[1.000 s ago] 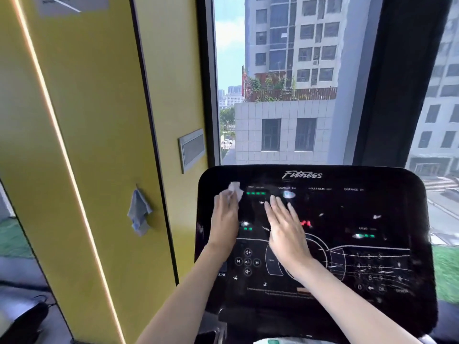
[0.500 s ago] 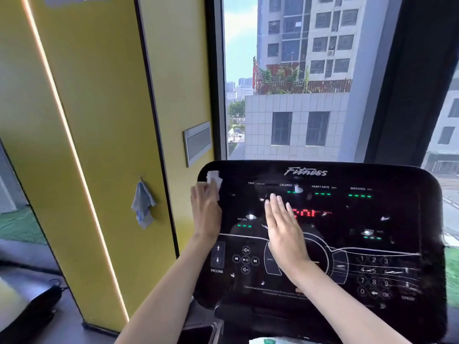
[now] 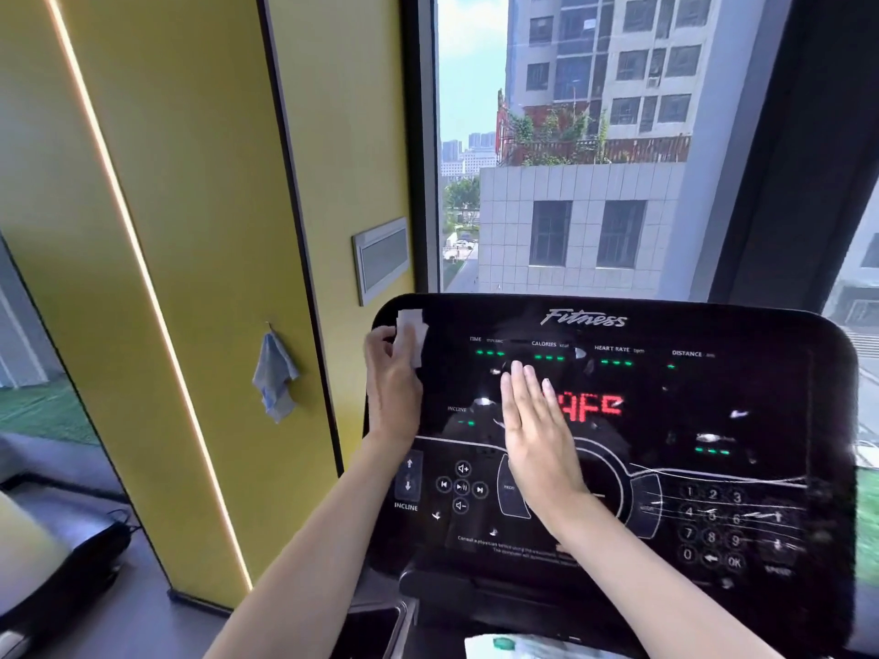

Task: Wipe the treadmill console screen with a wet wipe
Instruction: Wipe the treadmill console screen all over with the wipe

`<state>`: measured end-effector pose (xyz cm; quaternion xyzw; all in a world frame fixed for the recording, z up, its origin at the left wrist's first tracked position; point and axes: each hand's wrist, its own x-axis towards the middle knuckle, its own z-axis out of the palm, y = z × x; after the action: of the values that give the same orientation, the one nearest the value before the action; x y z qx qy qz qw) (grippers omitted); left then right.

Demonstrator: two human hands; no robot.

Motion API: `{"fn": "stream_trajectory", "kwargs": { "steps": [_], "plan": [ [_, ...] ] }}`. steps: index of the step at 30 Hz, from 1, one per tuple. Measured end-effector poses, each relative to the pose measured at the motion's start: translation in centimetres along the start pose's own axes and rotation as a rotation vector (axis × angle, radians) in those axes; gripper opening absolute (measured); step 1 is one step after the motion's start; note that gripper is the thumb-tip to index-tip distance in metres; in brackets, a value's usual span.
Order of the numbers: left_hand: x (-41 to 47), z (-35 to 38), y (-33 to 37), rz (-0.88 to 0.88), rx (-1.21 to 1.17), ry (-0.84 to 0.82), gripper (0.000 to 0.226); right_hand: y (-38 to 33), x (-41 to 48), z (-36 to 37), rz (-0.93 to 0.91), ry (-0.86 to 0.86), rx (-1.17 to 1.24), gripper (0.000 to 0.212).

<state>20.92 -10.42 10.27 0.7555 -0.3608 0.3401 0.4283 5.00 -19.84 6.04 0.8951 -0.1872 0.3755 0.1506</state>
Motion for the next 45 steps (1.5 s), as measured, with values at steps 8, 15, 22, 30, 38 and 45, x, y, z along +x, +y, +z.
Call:
{"fn": "stream_trajectory", "kwargs": {
  "steps": [8, 15, 22, 30, 38, 45],
  "plan": [
    [-0.1, -0.2, 0.1, 0.16, 0.084, -0.049, 0.057, 0.6, 0.1, -0.8, -0.031, -0.006, 0.037, 0.057],
    [-0.9, 0.5, 0.9, 0.345, 0.112, -0.118, 0.052, 3.1, -0.2, -3.0, 0.02, -0.066, 0.106, 0.084],
    [-1.7, 1.0, 2.2, 0.321, 0.143, -0.085, 0.065, 4.4, -0.7, -2.8, 0.042, -0.119, 0.089, 0.085],
    [-2.3, 1.1, 2.8, 0.355, 0.143, -0.155, 0.028, 4.2, -0.7, -2.4, 0.045, -0.135, 0.061, 0.086],
    [-2.9, 0.8, 2.4, 0.339, 0.285, -0.114, 0.041, 4.4, -0.7, -2.3, 0.028, -0.095, 0.084, 0.084],
    [-2.4, 0.6, 3.2, 0.289, 0.239, -0.039, 0.04, 4.4, -0.8, -2.1, 0.028, -0.079, 0.089, 0.085]
  ]
}}
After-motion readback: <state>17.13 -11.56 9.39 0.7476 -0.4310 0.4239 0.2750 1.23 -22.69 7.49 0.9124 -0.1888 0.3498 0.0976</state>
